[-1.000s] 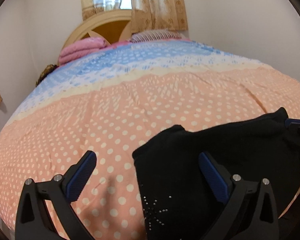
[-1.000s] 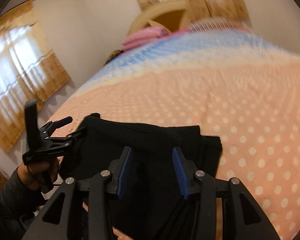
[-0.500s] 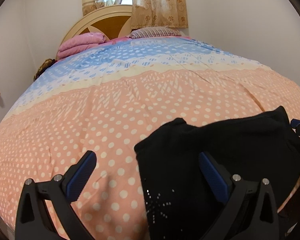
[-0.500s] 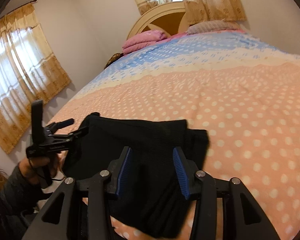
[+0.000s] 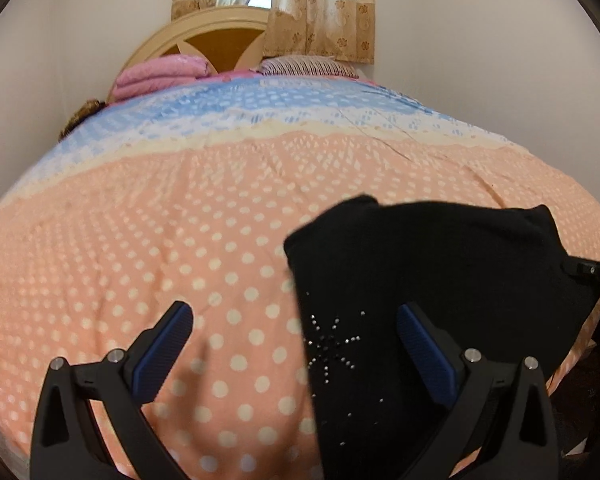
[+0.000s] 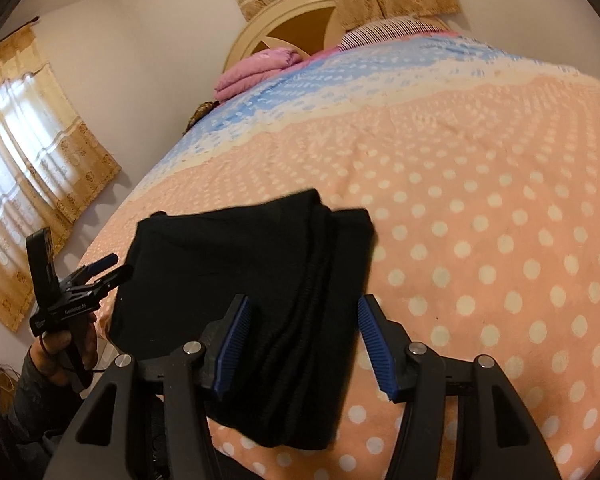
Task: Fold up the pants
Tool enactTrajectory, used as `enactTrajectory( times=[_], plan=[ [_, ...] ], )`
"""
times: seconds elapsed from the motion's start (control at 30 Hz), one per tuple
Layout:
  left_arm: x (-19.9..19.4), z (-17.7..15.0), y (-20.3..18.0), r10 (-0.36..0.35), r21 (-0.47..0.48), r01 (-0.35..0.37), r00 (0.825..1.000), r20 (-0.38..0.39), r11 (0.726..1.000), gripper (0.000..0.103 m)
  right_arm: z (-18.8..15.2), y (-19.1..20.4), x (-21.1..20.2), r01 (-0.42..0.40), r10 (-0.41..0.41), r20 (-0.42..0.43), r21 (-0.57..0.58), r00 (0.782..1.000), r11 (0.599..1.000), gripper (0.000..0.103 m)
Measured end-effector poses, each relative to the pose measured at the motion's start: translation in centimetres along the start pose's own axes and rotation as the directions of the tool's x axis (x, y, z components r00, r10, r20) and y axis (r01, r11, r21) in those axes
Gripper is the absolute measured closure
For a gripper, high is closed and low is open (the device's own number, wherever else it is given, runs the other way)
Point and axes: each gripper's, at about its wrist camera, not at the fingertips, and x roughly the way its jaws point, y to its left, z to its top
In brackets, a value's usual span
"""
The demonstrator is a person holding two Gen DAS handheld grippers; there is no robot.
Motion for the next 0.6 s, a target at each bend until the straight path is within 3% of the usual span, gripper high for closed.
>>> enactTrajectory(
  times=[0.23,0.5,0.6],
  plan=[
    [1.7,-0.7,1.2,-0.136,-0.115,0.133,0.991,-0.019,0.984,0.000,-0.1,-0.5,0.3,-0.023,0.023,0.011,0.019,1.000,1.000,0.046],
    [1.9,-0.2,0.8,-0.186,-0.102,0.185,0.983,-0.001,0.977,0.001,-0.1,-1.0,0.4,-0.056,0.056,0.012,0.068,0.998,0.996,0.046],
    [1.7,-0.1,0.8,-0.231,-0.095,0.230,0.973,-0.004,0.969,0.014,0.1,-1.3,0.1,-0.070,0.069,0.012,0.092,0.998,0.993,0.046]
  ],
)
